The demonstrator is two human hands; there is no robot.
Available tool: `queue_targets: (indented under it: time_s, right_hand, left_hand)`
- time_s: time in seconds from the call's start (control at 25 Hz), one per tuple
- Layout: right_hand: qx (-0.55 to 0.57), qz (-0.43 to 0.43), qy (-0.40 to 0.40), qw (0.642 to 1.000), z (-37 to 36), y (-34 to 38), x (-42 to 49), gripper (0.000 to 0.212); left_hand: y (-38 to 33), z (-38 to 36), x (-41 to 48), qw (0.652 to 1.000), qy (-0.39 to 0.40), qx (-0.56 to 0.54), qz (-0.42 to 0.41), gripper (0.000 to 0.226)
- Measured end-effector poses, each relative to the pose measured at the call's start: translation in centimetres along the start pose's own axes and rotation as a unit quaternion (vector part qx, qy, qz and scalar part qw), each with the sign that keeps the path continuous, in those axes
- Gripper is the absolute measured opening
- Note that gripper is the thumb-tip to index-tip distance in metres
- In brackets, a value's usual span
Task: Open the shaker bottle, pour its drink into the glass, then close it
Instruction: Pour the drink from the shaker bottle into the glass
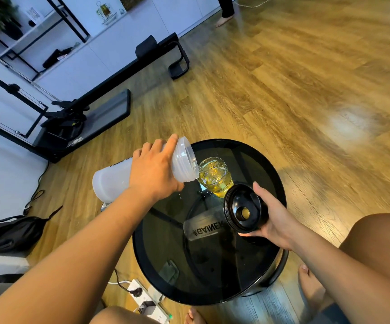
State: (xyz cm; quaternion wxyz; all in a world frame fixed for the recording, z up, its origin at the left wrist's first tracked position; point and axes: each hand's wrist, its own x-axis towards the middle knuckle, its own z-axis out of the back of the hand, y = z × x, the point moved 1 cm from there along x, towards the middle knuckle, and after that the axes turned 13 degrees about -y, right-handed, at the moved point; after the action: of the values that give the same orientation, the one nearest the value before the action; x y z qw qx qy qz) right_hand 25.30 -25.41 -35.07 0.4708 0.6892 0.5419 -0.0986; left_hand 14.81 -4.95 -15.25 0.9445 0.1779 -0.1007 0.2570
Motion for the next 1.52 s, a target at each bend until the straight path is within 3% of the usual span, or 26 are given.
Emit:
queue_targets:
  time_s: [0.24, 0.64, 1.04, 1.32, 1.52]
  right_hand:
    - [-0.005, 0.003, 0.002, 1.000, 0.0, 0.0, -0.1, 0.072]
    - [-0.014, -0.004, -0.002, 1.000, -0.2, 0.3, -0.5, 0.070]
    - [-0.019, -0.017, -0.006, 1.000, -0.3, 0.3, -0.5, 0.074]
    - [-0.020, -0.013, -0.006, 1.000, 0.0, 0.0, -0.1, 0.069]
    - [-0.018, -0.009, -0.006, 1.000, 0.0, 0.0, -0.1, 0.069]
  left_hand:
    - [-0.1, 0.2, 0.3, 0.998, -0.040, 0.034, -0.041, 0.108]
    - [-0.3, -0.2, 0.7, 0.965, -0.158, 0.077, -0.193, 0.086]
    - [-0.2, -1.0, 0.8, 0.947, -0.169, 0.103, -0.252, 0.083]
    - [-0.4, -0.8, 0.7, 0.933, -0.161, 0.125, -0.297, 0.101]
    - [-0.7, -0.7, 0.5, 0.934, -0.144, 0.134, -0.299, 0.102]
